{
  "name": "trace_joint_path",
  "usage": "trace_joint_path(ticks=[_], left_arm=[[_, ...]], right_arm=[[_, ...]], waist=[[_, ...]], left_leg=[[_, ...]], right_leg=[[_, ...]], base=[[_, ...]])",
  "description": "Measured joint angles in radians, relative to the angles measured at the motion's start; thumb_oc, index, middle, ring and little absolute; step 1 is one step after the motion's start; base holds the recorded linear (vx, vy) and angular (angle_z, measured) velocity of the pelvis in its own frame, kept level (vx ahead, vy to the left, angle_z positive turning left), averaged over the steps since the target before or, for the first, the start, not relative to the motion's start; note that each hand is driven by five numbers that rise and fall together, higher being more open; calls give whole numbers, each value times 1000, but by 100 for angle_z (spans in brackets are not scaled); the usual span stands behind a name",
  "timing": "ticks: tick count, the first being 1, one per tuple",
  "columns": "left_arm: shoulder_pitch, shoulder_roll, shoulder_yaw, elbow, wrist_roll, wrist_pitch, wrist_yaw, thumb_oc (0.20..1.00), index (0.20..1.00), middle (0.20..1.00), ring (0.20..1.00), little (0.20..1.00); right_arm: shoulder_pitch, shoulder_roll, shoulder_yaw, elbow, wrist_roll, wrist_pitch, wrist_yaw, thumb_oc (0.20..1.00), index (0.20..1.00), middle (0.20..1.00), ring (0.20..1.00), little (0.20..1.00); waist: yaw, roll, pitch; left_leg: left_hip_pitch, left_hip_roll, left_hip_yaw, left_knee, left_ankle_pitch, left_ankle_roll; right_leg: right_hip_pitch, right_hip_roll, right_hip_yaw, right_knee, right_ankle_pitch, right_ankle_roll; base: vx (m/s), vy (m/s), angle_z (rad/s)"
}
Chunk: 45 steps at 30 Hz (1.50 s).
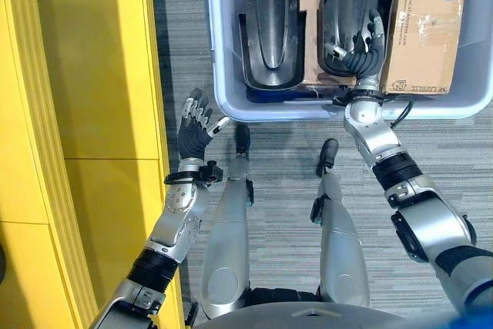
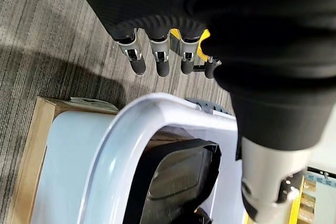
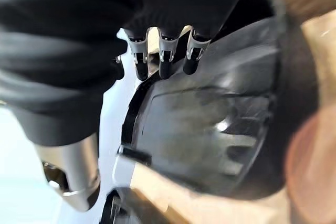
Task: Move parts from the plastic box to the shelf.
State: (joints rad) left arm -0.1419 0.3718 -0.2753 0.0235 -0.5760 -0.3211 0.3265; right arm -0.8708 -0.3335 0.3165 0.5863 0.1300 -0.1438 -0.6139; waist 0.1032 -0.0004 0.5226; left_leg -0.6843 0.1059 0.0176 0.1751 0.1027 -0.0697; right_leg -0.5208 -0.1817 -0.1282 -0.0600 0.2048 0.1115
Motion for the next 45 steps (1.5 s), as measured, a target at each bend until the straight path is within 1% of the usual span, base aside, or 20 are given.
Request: trace_joint_path(ticks=[6, 10, 15, 22, 27, 33, 35, 36, 38, 39, 43, 45], left_arm=[[0, 9, 1, 0, 0, 0, 1, 1000, 1000, 1000, 1000, 1000], [-1, 9, 0, 0, 0, 0, 1, 1000, 1000, 1000, 1000, 1000], [-1, 14, 0, 0, 0, -1, 1, 1000, 1000, 1000, 1000, 1000], [-1, 14, 0, 0, -1, -1, 1, 1000, 1000, 1000, 1000, 1000], [-1, 14, 0, 0, -1, -1, 0, 1000, 1000, 1000, 1000, 1000], [-2, 13, 2, 0, -1, -1, 0, 1000, 1000, 1000, 1000, 1000], [-2, 13, 3, 0, -1, 0, 0, 1000, 1000, 1000, 1000, 1000], [0, 13, 9, 0, 0, 0, 1, 1000, 1000, 1000, 1000, 1000], [0, 12, 20, 0, 0, 2, 1, 1000, 1000, 1000, 1000, 1000], [-1, 11, 23, 0, 1, 3, 1, 1000, 1000, 1000, 1000, 1000], [3, 11, 35, 0, 9, 5, 2, 1000, 1000, 1000, 1000, 1000], [4, 12, 46, 0, 10, 5, 2, 1000, 1000, 1000, 1000, 1000]], right_arm=[[-33, 3, 35, 10, -41, 22, 16, 1000, 1000, 1000, 1000, 1000], [-50, 3, 54, 46, -66, 41, 25, 1000, 1000, 1000, 1000, 1000], [-75, 12, 87, 107, -67, 47, 45, 1000, 1000, 1000, 1000, 1000], [-81, 16, 96, 134, -52, 44, 75, 1000, 1000, 1000, 1000, 1000], [-77, 19, 120, 115, 0, 29, 111, 1000, 1000, 1000, 1000, 1000], [-5, 17, 136, -26, 38, 27, 158, 1000, 1000, 1000, 1000, 1000], [52, 14, 135, -113, 55, 26, 167, 1000, 1000, 1000, 1000, 1000], [132, -6, 135, -235, 66, 23, 182, 1000, 1000, 1000, 1000, 1000], [161, -8, 140, -257, 68, 14, 204, 1000, 1000, 1000, 1000, 1000], [213, -15, 140, -312, 76, 13, 227, 1000, 1000, 1000, 1000, 1000], [267, -31, 138, -378, 85, 3, 253, 1000, 1000, 1000, 1000, 1000], [314, -47, 123, -452, 85, 2, 271, 1000, 1000, 1000, 1000, 1000]], waist=[[12, 0, 0], [28, -1, 0], [31, -2, 1], [30, -2, 1], [27, -3, 1], [25, -8, 4], [22, -13, 5], [20, -21, 8], [12, -28, 11], [8, -30, 12], [-3, -35, 13], [-4, -35, 13]], left_leg=[[-15, -2, -21, 6, 1, -1], [-27, -4, -31, 8, 5, -2], [-28, -6, -41, 8, 7, -2], [-29, -6, -54, 8, 11, -3], [-29, -6, -55, 9, 13, -4], [-29, -5, -55, 10, 13, -4], [-30, -6, -56, 10, 13, -4], [-30, -6, -56, 10, 13, -4], [-30, -5, -56, 14, 13, -4], [-32, -5, -57, 14, 13, -4], [-32, -4, -57, 15, 12, -4], [-33, -5, -57, 15, 12, -4]], right_leg=[[2, 1, -22, 0, 0, 0], [3, 2, -38, 0, -2, -2], [7, 1, -45, 0, -2, -2], [10, 4, -53, 2, -2, -2], [10, 4, -54, 5, -2, -2], [10, 5, -54, 6, -3, -2], [10, 5, -55, 6, -4, -2], [10, 5, -55, 7, -5, -2], [10, 6, -55, 8, -5, -2], [10, 7, -55, 8, -6, -3], [10, 7, -55, 9, -8, -5], [10, 6, -56, 9, -10, -4]], base=[[5, -4, 7], [5, 1, 10], [2, -2, 3], [0, 0, 0], [0, 0, 0], [0, 0, 0], [0, 0, 0], [0, 0, 0], [0, 0, 0], [0, 0, 0], [0, 0, 0], [0, 0, 0]])
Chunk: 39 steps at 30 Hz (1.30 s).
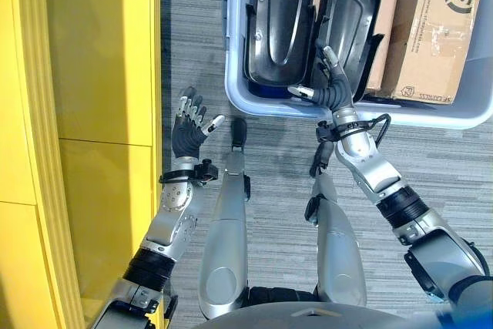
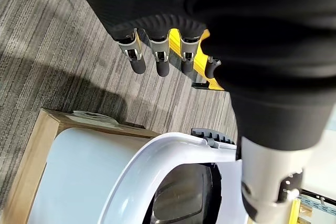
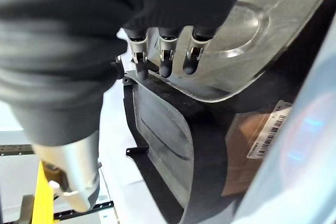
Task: Move parts from the plastic box to the shelf.
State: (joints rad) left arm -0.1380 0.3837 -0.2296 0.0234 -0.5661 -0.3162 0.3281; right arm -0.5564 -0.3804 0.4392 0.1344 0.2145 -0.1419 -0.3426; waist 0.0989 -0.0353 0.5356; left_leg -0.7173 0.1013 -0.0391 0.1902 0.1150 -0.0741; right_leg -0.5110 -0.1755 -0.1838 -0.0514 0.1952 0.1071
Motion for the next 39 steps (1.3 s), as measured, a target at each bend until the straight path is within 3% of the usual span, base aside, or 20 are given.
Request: trace_joint_path(ticks=[12, 20, 36, 39], left_arm=[[8, 22, 8, -7, 10, 7, 0, 1000, 1000, 1000, 1000, 1000], [9, 26, 9, -21, 10, 7, 1, 1000, 1000, 1000, 1000, 1000], [13, 26, 6, -52, 11, 4, 27, 1000, 1000, 1000, 1000, 1000], [14, 26, 5, -51, 12, 1, 28, 1000, 1000, 1000, 1000, 1000]], right_arm=[[106, -18, -50, -261, 20, -76, 44, 1000, 1000, 1000, 1000, 1000], [141, -6, -132, -298, -3, -108, -45, 1000, 1000, 1000, 1000, 1000], [117, 30, -208, -135, -106, -98, -221, 1000, 1000, 1000, 1000, 1000], [40, 65, -212, 14, -125, -75, -259, 1000, 1000, 1000, 1000, 1000]], waist=[[-24, -39, 12], [-32, -41, 12], [-27, -41, 12], [-23, -41, 12]], left_leg=[[-1, 0, 1, 1, -2, 1], [0, 0, 2, 3, -2, 1], [1, 0, 1, 5, -2, 1], [1, 0, 1, 6, -2, 1]], right_leg=[[0, 0, 0, 0, -2, 4], [0, 0, 1, 1, -2, 4], [0, -1, 1, 8, -3, 5], [0, -1, 1, 9, -3, 5]], base=[[0, 0, 0], [0, 0, 0], [0, 0, 0], [0, 0, 0]])
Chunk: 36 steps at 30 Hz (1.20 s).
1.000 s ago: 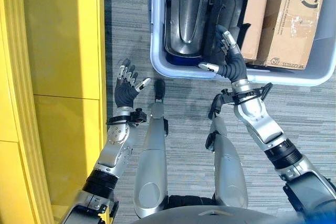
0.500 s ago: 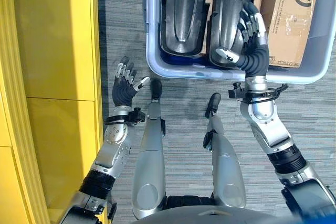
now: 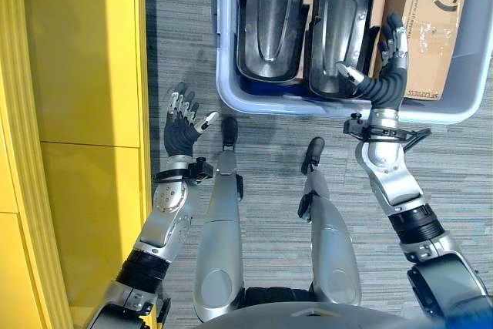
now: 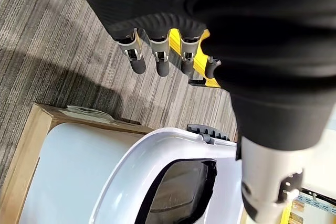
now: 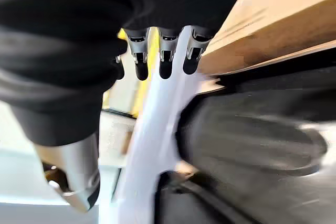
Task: Move parts from the plastic box to the shelf.
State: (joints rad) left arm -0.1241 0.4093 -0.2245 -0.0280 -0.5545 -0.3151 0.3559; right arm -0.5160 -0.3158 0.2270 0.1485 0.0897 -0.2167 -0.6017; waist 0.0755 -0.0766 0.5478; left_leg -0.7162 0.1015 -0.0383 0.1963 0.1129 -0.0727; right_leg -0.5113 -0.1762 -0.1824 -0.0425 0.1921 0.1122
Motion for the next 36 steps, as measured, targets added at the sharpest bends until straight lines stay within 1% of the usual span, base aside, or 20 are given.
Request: trace_joint_path(ticks=[3, 7, 10, 18, 36], left_arm=[[1, 0, 0, 0, 0, -2, 0, 1000, 1000, 1000, 1000, 1000], [1, 0, 0, 0, 0, -3, 0, 1000, 1000, 1000, 1000, 1000], [2, 1, -1, 0, 0, -3, 0, 1000, 1000, 1000, 1000, 1000], [2, 1, -6, 1, 0, -3, 0, 1000, 1000, 1000, 1000, 1000], [2, 3, -8, 1, 0, -4, 0, 1000, 1000, 1000, 1000, 1000]], right_arm=[[-11, 0, 0, 38, -17, 23, -15, 1000, 1000, 1000, 1000, 1000], [-22, 0, -1, 47, -26, 31, -30, 1000, 1000, 1000, 1000, 1000], [-37, 0, -24, 88, -36, 36, -40, 1000, 1000, 1000, 1000, 1000], [-66, 0, -22, 157, -36, 49, -43, 1000, 1000, 1000, 1000, 1000], [-74, 0, -25, 189, -36, 51, -82, 1000, 1000, 1000, 1000, 1000]], waist=[[9, 0, 0], [16, 0, 0], [22, 0, 0], [23, 1, 0], [23, 1, 0]], left_leg=[[0, -1, 0, 0, 0, 0], [0, -1, 0, -1, 0, 0], [-1, -1, -1, -1, -1, 0], [-5, -1, -1, -1, -2, -1], [-27, -1, -1, 2, -2, -1]], right_leg=[[0, -1, 0, 0, -4, -5], [-1, -1, 0, 0, -5, -5], [-1, -1, 0, 0, -7, -6], [-7, -1, 0, 1, -9, -5], [-31, -1, 0, 9, -11, -4]], base=[[0, 0, 0], [0, 0, 0], [0, 0, 0], [0, 0, 0], [0, 0, 0]])
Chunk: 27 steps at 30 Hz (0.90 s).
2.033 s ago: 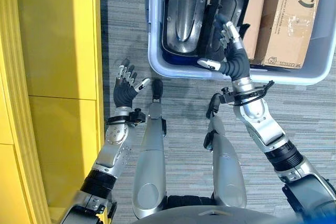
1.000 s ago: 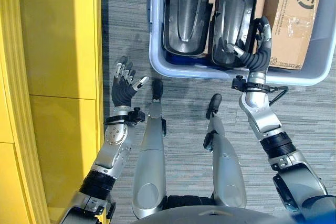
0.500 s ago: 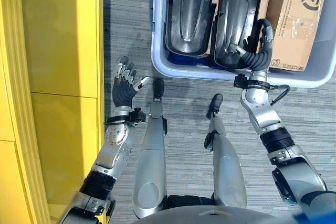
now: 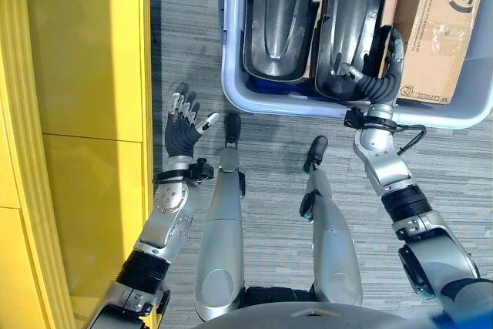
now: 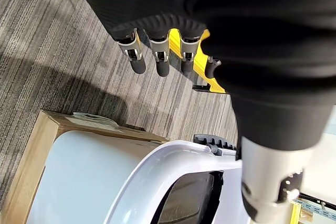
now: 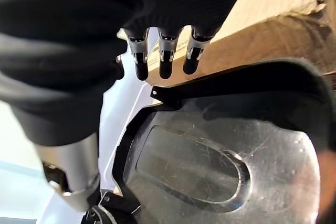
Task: Move parts from the plastic box to the shelf.
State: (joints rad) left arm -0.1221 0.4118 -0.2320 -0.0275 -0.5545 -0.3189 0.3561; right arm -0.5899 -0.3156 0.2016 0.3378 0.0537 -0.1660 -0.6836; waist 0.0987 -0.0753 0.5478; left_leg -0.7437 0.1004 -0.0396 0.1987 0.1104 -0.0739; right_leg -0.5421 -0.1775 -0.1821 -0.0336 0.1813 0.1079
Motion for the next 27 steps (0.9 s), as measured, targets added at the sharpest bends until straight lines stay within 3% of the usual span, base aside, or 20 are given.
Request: trace_joint_path(ticks=[27], left_arm=[[0, 11, -3, 5, -2, -2, 0, 1000, 1000, 1000, 1000, 1000]], right_arm=[[-96, 16, -13, 202, 41, -4, -27, 1000, 1000, 1000, 1000, 1000]], waist=[[1, 10, 1]], left_leg=[[-46, 0, 4, 29, -10, 4]], right_leg=[[-47, -2, 10, 18, -3, -2]], base=[[0, 0, 0]])
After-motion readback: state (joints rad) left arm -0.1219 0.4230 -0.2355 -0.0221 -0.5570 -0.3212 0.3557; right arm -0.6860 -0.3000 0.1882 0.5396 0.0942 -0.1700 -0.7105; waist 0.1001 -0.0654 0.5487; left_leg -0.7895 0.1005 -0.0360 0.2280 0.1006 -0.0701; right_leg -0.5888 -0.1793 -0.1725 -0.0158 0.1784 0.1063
